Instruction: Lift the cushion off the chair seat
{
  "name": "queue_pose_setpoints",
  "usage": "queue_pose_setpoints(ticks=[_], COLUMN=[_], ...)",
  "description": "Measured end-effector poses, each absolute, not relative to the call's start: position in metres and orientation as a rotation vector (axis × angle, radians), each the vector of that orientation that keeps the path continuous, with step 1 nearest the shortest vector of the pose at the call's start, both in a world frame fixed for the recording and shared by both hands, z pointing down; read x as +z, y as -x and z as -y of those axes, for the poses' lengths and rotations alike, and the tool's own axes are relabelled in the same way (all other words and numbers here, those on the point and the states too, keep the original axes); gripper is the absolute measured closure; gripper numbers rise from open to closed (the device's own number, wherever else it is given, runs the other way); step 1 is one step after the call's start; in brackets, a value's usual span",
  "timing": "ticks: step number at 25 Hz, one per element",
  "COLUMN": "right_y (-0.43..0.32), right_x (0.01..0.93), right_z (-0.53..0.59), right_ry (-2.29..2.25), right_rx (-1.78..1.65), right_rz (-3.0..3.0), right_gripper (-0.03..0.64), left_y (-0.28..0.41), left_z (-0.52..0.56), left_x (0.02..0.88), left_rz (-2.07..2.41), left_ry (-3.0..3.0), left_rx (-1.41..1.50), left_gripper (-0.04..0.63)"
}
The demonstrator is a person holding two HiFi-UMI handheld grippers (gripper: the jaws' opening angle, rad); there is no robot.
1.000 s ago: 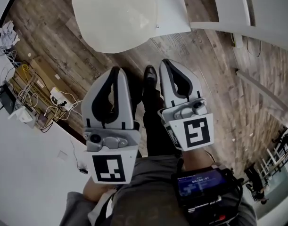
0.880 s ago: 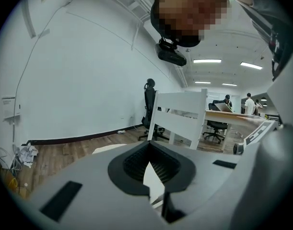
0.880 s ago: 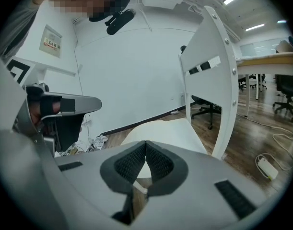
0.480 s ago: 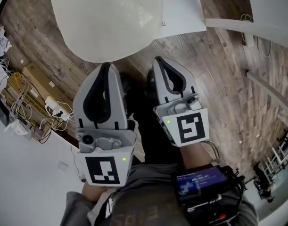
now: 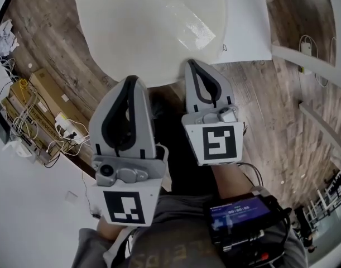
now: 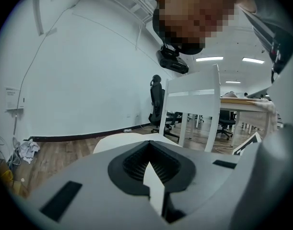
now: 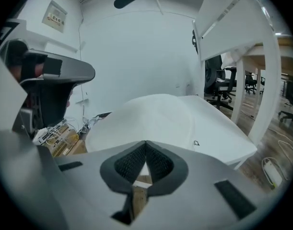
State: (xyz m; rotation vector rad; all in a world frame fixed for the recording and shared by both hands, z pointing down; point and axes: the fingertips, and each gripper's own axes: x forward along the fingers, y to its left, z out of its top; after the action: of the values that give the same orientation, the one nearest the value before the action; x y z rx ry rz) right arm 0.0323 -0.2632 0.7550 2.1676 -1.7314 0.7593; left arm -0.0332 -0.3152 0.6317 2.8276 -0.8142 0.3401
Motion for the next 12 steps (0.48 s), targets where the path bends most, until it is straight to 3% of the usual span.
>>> queue_pose_setpoints(ticks=[6, 12], right_y=[-0.03, -0.055], right_x=[0.753, 0.755], right_z=[0.249, 0.218], right_ry=[-2.189, -2.317], right_rx=[0.848, 1.086], right_rz=[1.723, 1.686], right_gripper=[0.604, 0.432], left_y=[0.033, 0.02], left_z=[0.311, 0.307], left_x=[0.63, 0.63], left_rz=[0.784, 0.747], left_ry=[-2.806, -2.793], left_rx=[0.391, 0.422], left_gripper=[0.589, 0.589])
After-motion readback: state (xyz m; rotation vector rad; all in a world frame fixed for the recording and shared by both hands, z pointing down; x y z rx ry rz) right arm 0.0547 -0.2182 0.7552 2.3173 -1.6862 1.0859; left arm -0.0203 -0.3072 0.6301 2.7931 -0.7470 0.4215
